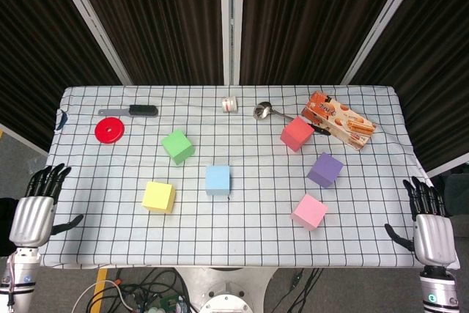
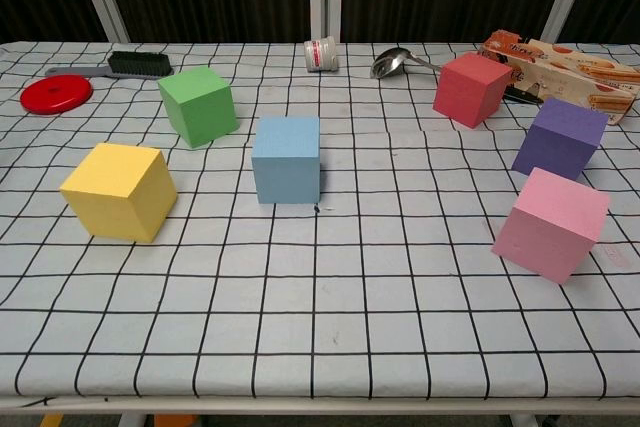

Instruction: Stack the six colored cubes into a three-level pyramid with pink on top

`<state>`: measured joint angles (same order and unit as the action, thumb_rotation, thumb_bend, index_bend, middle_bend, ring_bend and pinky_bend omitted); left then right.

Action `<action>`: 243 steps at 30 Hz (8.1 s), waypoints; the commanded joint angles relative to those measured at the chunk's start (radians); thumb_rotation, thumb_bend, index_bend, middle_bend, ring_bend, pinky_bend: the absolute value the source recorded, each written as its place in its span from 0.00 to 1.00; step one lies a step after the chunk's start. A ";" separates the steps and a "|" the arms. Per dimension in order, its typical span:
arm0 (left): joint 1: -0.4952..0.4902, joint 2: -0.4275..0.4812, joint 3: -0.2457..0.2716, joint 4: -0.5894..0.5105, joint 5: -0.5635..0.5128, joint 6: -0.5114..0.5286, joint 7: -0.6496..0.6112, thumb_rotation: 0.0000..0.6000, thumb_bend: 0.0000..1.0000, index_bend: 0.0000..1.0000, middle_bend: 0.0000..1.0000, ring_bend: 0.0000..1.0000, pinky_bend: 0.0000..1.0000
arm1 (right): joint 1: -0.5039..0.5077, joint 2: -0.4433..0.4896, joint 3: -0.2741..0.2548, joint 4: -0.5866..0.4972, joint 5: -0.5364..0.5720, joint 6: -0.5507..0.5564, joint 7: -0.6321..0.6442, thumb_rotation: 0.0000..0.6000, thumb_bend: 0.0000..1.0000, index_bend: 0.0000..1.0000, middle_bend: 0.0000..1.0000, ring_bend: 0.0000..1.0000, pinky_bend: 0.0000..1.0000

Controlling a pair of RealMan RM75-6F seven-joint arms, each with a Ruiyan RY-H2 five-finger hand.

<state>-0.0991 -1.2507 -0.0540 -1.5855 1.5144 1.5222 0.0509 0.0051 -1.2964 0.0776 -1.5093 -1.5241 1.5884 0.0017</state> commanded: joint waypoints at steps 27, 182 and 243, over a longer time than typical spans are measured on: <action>0.001 -0.021 0.022 0.031 0.014 -0.021 -0.101 1.00 0.01 0.09 0.04 0.00 0.07 | 0.157 0.161 0.110 -0.120 0.073 -0.195 -0.153 1.00 0.10 0.00 0.00 0.00 0.00; 0.012 -0.091 0.036 0.278 0.016 -0.030 -0.403 1.00 0.01 0.09 0.04 0.00 0.08 | 1.388 -0.385 0.177 -0.188 1.552 -0.263 -1.194 1.00 0.13 0.00 0.54 0.08 0.00; -0.026 -0.079 0.030 0.185 -0.019 -0.113 -0.273 1.00 0.01 0.09 0.04 0.00 0.08 | 0.818 -0.115 0.391 0.076 0.499 -1.313 -0.176 1.00 0.10 0.00 0.15 0.00 0.00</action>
<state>-0.1252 -1.3296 -0.0245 -1.4005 1.4955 1.4093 -0.2226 0.8401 -1.3761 0.4466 -1.4673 -0.9719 0.3085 -0.2337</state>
